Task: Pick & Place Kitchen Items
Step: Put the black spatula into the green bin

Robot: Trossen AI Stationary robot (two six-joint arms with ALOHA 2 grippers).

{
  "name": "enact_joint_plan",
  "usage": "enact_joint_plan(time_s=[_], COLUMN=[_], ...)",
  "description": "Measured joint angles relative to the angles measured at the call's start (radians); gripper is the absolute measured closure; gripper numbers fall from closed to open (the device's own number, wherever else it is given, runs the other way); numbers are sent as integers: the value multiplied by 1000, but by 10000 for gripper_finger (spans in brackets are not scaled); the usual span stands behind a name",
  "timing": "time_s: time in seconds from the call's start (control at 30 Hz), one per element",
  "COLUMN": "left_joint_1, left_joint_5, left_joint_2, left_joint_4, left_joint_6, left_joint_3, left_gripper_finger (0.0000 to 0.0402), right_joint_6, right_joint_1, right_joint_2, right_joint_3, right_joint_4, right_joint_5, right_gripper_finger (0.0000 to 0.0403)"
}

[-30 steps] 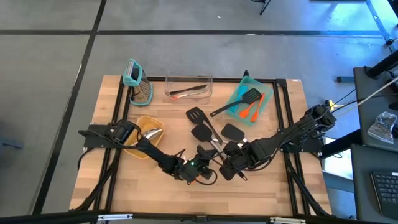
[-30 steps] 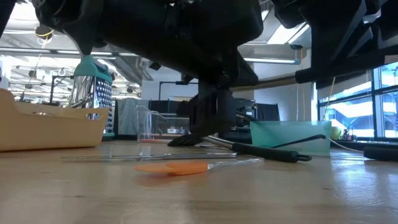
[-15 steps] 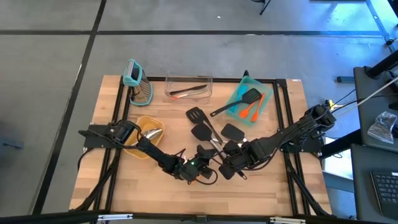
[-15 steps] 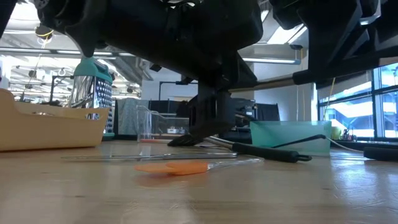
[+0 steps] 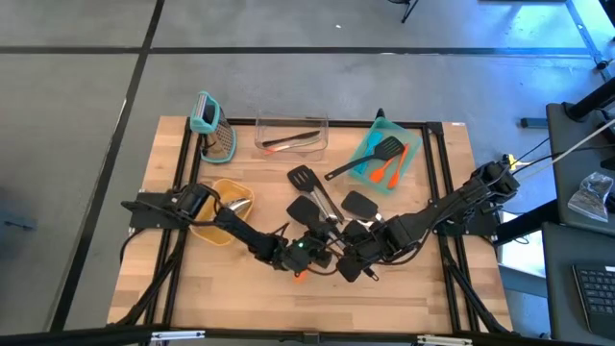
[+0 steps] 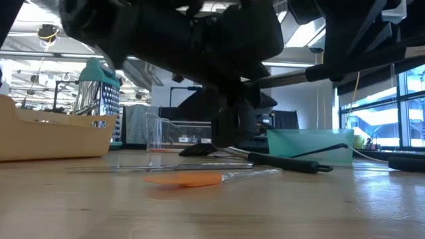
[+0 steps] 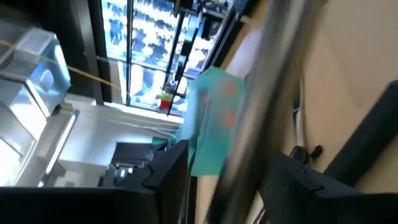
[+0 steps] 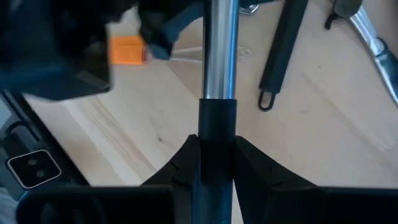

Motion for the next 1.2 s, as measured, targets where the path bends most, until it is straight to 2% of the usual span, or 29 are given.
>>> enact_joint_plan(time_s=[0.1, 0.17, 0.23, 0.37, 0.47, 0.67, 0.8, 0.93, 1.03, 1.1, 1.2], left_joint_1=[13, 13, 7, -20, -44, -77, -87, -92, -87, -83, -77], left_joint_5=[-2, -17, -48, -87, -91, -106, -93, -23, 8, -4, -5], left_joint_2=[0, 1, 1, 6, 9, -16, -58, -122, -158, -184, -224], left_joint_4=[-34, -51, -55, -92, -84, -44, -97, -311, -440, -470, -405], left_joint_6=[-52, -70, -81, -42, -68, -161, -195, -370, -520, -576, -629], left_joint_3=[0, 0, 0, -3, -5, 1, 2, 2, 2, -10, -59], left_gripper_finger=[220, 232, 264, 368, 370, 370, 370, 370, 370, 370, 370], right_joint_6=[-5, -10, -24, -57, -85, -183, -327, -475, -565, -617, -680], right_joint_1=[0, 0, 0, -2, -4, -24, -44, -50, -34, -7, 59], right_joint_2=[0, 0, 0, -2, -2, 2, 3, 3, 1, 1, 0], right_joint_3=[0, 0, 0, 2, 2, 58, 195, 414, 601, 701, 783], right_joint_4=[0, -9, -12, -6, 4, -27, -101, -254, -350, -394, -416], right_joint_5=[-1, 1, 3, 12, -1, 14, 46, 170, 340, 470, 664], right_gripper_finger=[337, 337, 337, 337, 334, 227, 185, 179, 189, 198, 213])
